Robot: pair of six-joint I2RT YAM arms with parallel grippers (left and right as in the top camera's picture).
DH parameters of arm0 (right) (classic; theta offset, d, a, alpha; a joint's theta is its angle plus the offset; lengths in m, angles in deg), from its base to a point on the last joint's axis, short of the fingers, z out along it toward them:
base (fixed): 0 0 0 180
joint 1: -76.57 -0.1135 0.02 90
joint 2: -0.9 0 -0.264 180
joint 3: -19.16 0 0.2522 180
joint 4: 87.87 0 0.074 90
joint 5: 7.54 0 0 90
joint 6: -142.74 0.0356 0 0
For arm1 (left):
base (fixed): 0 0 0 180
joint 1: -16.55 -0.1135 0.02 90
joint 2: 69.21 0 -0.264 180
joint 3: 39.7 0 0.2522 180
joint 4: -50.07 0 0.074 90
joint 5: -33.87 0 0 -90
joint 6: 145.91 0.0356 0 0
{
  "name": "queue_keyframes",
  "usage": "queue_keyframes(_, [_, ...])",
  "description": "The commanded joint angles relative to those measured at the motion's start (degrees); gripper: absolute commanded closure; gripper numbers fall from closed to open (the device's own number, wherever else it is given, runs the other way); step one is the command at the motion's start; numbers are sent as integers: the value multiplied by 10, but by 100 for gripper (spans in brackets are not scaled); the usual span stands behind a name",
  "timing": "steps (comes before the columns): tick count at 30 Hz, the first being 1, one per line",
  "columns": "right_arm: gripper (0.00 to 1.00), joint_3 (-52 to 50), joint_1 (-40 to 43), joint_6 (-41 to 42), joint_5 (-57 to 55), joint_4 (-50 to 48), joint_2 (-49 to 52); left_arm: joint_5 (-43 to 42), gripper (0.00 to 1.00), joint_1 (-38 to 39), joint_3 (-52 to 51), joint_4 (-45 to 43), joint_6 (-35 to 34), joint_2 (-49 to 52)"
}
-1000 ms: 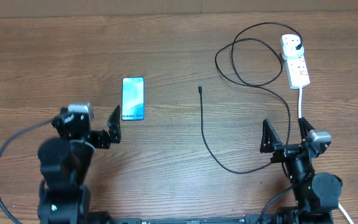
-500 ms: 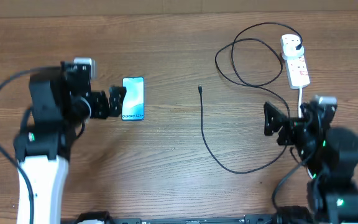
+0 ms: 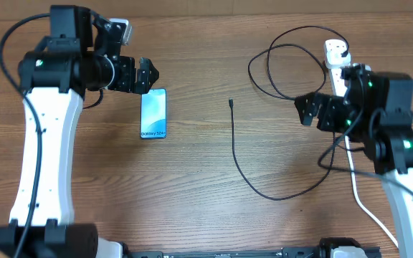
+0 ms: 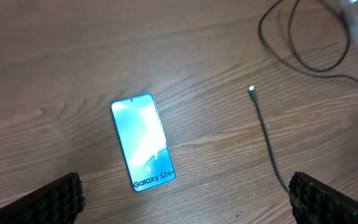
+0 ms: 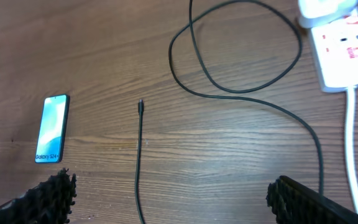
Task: Plug charger to phone and switch on socket
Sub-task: 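Move the left gripper forward over the phone and lower onto it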
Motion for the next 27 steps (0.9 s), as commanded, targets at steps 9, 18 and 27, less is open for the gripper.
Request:
queue_keyframes(9, [0, 17, -3, -2, 80, -1, 66, -22, 1, 2, 12, -13, -77, 129])
queue_keyframes(18, [0, 16, -3, 0, 80, 4, 75, 34, 0, 2, 12, -23, -121, 204])
queue_keyframes(27, [0, 16, -3, -1, 80, 6, 75, 65, 0, 18, 12, -52, -129, 242])
